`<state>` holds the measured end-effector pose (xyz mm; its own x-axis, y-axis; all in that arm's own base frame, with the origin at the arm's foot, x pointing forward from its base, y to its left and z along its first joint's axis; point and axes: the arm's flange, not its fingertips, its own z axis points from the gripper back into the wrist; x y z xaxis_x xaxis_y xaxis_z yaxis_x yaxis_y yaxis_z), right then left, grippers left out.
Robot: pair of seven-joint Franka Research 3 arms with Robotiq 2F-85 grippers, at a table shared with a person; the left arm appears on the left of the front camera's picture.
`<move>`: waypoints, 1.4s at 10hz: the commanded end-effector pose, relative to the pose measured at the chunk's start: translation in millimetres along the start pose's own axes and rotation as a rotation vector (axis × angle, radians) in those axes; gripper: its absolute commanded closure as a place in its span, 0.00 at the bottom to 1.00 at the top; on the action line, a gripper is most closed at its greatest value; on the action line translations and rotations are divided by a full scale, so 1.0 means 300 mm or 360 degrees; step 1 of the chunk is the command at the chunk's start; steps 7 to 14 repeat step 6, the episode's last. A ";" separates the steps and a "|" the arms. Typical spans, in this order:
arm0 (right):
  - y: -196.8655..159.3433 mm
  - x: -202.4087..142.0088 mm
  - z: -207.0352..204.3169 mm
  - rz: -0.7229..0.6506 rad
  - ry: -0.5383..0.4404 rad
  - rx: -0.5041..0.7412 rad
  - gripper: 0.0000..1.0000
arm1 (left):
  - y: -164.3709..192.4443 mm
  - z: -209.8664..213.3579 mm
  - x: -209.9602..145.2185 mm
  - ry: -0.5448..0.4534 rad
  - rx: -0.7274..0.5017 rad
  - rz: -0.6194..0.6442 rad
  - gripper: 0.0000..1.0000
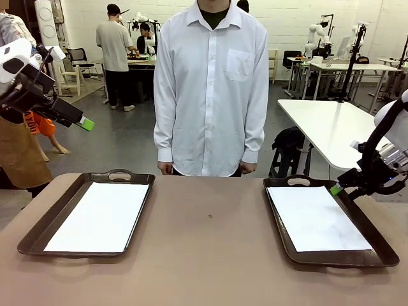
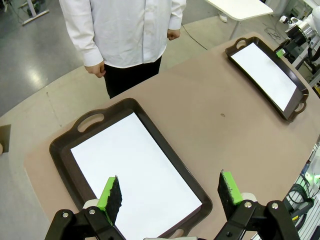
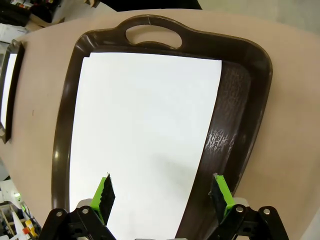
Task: Sort the A4 documents.
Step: Place the A4 Paper in the designated Handle tray.
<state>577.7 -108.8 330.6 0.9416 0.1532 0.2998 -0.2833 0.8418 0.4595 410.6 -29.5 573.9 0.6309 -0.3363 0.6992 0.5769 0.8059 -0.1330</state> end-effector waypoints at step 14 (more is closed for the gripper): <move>0.000 -0.001 -0.005 0.0011 0.0005 -0.0001 0.00 | -0.002 -0.001 -0.001 0.0005 0.0008 -0.0003 0.00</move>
